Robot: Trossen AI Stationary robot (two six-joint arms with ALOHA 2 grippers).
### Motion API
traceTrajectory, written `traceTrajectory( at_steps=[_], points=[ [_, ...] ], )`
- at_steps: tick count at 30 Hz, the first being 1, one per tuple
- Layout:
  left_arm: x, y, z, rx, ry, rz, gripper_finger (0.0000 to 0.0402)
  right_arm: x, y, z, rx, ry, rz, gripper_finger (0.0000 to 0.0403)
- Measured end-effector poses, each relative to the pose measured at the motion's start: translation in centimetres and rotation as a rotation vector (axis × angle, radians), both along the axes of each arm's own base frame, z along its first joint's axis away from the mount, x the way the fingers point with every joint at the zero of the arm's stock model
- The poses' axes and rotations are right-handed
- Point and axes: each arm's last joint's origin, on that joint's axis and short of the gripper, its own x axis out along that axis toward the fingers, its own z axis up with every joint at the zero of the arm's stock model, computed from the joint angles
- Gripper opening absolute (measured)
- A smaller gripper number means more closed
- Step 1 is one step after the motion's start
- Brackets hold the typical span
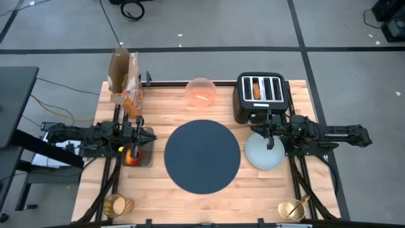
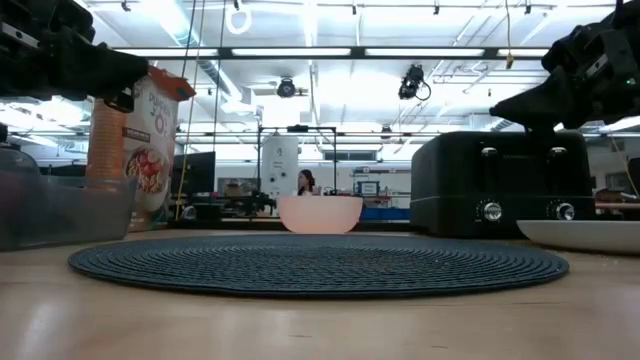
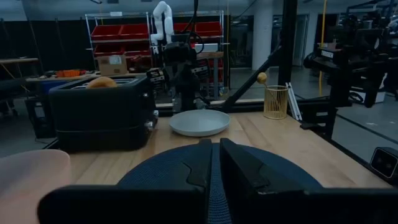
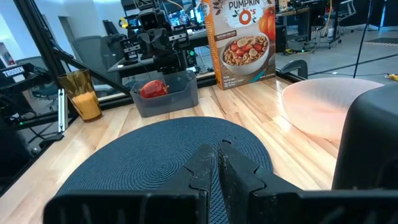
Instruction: Arrange a breakfast setting
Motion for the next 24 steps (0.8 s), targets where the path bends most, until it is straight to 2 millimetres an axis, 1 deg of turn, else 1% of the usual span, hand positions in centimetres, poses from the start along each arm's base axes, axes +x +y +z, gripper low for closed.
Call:
traceTrajectory(
  at_steps=[16, 18, 21, 24],
  points=[
    [-0.01, 0.00, 0.09, -0.013, -0.008, -0.001, 0.0041, 0.00, 0.00, 0.00, 0.000, 0.000, 0.000, 0.0035],
    [-0.04, 0.00, 0.36, -0.107, -0.033, -0.010, 0.0041, 0.00, 0.00, 0.00, 0.000, 0.000, 0.000, 0.0035],
    [-0.08, 0.01, 0.68, -0.311, -0.060, -0.035, 0.0041, 0.00, 0.00, 0.00, 0.000, 0.000, 0.000, 0.0035],
    [-0.11, 0.18, 0.84, -0.505, -0.083, -0.007, 0.0041, 0.00, 0.00, 0.00, 0.000, 0.000, 0.000, 0.0035]
  ],
)
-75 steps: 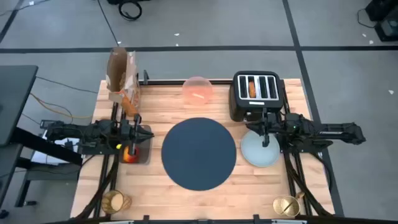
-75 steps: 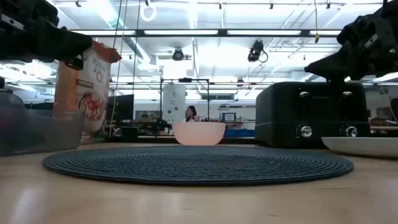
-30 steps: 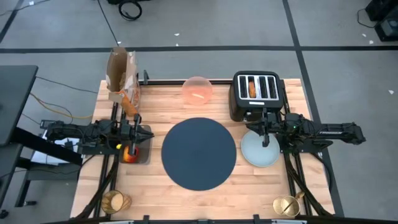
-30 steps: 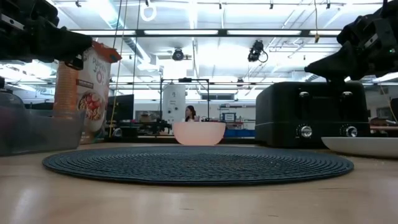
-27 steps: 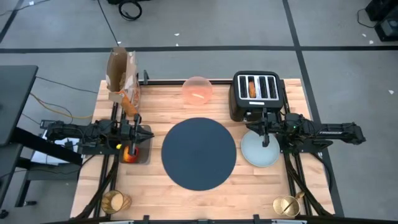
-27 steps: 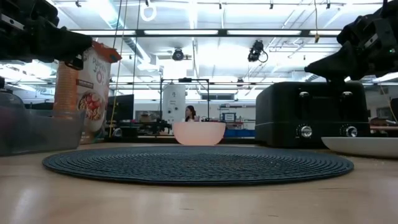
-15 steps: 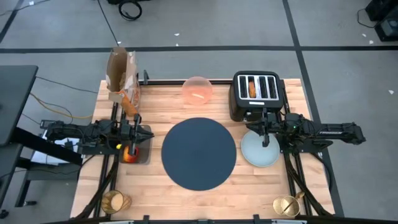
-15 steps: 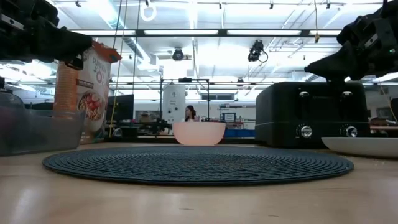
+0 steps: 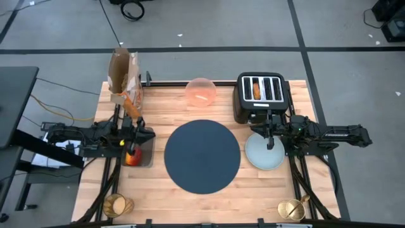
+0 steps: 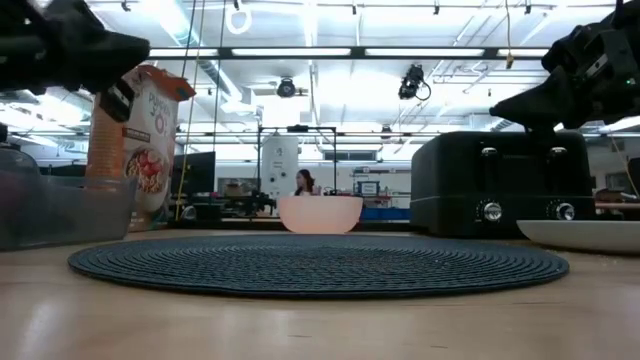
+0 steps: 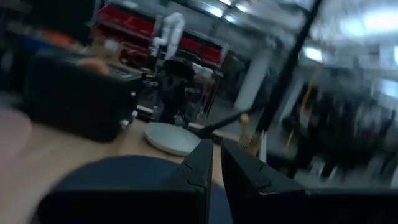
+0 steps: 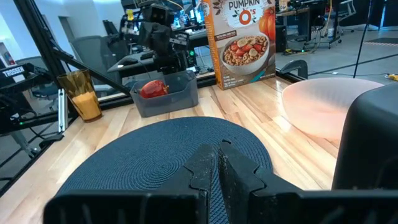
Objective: Arrange a breakfast setting
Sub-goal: Adjust the orange cereal box
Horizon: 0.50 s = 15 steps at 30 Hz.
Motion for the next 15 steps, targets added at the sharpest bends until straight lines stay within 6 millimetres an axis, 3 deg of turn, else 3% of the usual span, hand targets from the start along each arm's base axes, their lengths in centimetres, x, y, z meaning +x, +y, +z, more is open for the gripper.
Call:
traceTrajectory(
  at_steps=[4, 15],
  points=[
    [0.0, 0.1, 0.0, -0.221, -0.005, 0.000, 0.0041, 0.0, 0.0, 0.0, 0.000, 0.000, 0.000, 0.0035],
    [-0.5, 0.3, 1.9, -0.488, -0.228, -0.043, 0.0016, 0.0, 0.0, 0.0, 0.000, 0.000, 0.000, 0.0035]
  ],
)
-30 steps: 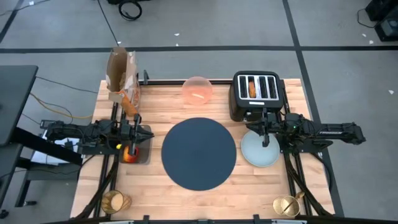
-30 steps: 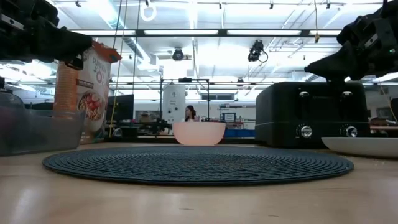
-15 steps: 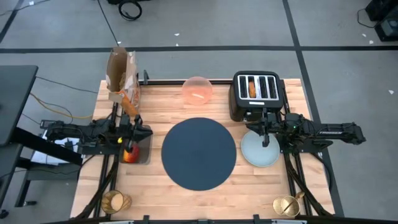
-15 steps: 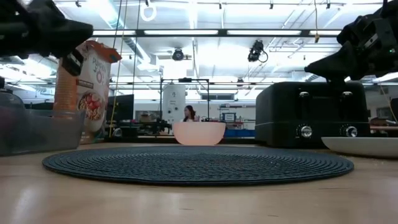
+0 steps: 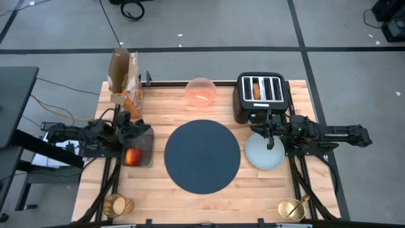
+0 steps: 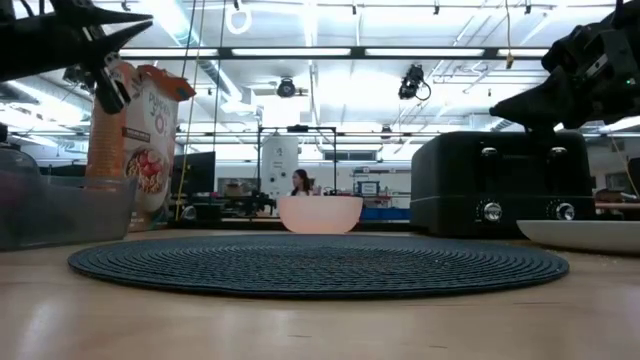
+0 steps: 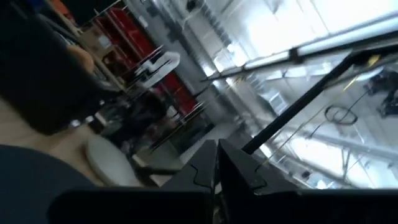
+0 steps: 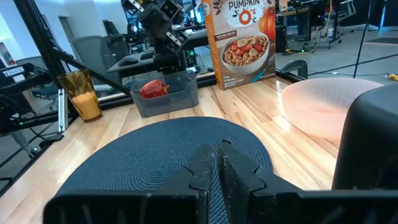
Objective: Arrange a breakfast setting
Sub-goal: Adjust the orange cereal box
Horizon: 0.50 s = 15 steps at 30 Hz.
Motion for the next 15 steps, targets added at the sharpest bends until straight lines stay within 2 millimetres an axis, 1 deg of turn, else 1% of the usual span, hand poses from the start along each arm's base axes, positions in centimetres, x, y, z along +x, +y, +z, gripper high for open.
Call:
traceTrajectory(
  at_steps=[5, 8, 12, 15],
  points=[
    [-0.2, 0.2, 0.4, -0.063, -0.051, 0.041, 0.0007, 0.0, 0.0, 0.0, 0.000, 0.000, 0.000, 0.0035],
    [-0.2, 0.2, 1.2, -0.040, -0.106, 0.054, 0.0007, 0.0, 0.0, 0.0, 0.000, 0.000, 0.000, 0.0035],
    [0.1, 0.0, 3.1, 0.036, -0.096, 0.031, 0.0007, 0.0, 0.0, 0.0, 0.000, 0.000, 0.000, 0.0035],
    [0.8, -0.4, 4.5, 0.070, -0.066, -0.017, 0.0006, 0.0, 0.0, 0.0, 0.000, 0.000, 0.000, 0.0035]
  ],
)
